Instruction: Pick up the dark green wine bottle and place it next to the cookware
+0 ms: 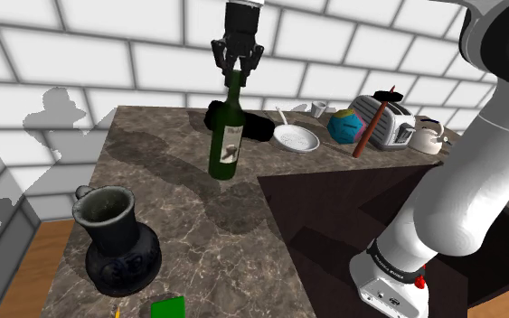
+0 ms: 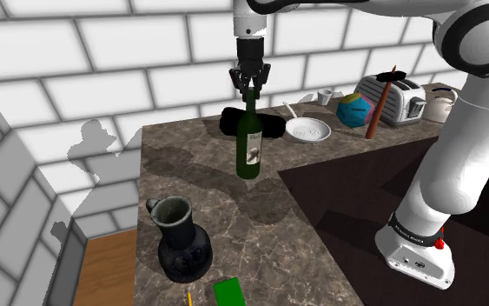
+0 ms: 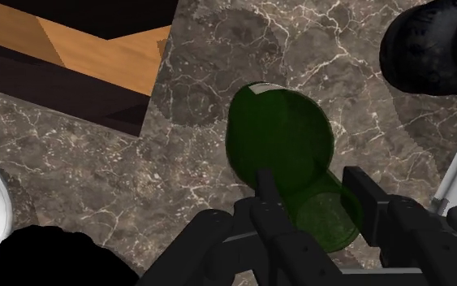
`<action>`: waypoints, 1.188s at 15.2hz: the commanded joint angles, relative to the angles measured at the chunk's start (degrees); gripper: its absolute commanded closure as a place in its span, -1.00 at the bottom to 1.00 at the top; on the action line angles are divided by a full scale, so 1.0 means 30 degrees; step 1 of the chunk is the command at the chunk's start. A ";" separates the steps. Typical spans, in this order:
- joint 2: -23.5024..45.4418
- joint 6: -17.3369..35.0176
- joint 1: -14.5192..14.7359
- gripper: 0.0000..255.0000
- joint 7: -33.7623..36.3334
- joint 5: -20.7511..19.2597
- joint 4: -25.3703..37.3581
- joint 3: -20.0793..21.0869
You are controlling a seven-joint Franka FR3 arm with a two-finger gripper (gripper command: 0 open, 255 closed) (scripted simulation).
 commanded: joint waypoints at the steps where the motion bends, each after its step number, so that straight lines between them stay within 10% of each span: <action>1: -0.0520 0.0075 -0.0478 1.00 -0.0932 0.0029 -0.0661 -0.0423; 18: -0.1028 -0.0441 -0.4292 1.00 -0.8637 -0.0642 -0.1130 -0.4333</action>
